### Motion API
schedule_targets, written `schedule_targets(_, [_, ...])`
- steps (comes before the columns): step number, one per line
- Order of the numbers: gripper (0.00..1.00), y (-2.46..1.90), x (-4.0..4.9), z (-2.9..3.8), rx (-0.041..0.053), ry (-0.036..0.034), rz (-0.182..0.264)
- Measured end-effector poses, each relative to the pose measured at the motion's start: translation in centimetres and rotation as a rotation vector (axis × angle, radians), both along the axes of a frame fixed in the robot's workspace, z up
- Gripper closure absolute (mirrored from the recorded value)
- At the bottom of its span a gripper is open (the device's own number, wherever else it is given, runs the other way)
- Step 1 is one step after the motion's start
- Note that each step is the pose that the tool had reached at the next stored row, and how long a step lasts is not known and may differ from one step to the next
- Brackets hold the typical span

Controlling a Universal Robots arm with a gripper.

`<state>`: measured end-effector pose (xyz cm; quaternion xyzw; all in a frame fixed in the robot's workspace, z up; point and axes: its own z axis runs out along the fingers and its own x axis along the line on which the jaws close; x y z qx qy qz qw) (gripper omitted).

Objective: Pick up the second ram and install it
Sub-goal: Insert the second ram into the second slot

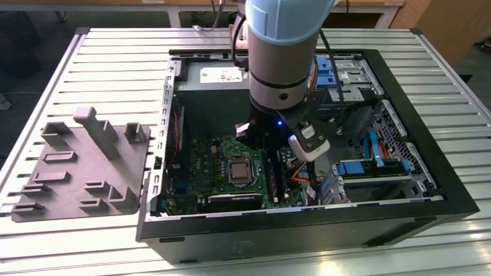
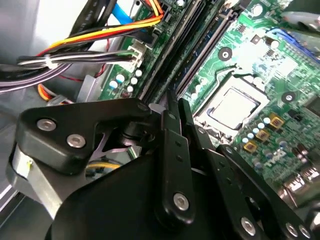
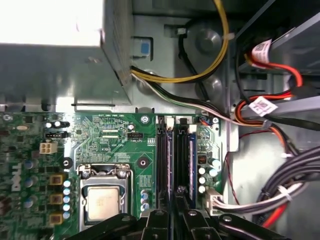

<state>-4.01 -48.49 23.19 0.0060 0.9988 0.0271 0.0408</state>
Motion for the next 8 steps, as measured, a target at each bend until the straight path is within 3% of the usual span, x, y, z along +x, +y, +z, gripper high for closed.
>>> schedule_targets(4, [0.81, 0.0, 0.0, 0.88, 0.0, -0.0016, 0.0])
schedule_targets(8, [0.81, 0.0, 0.0, 0.96, 0.0002, -0.0022, 0.0])
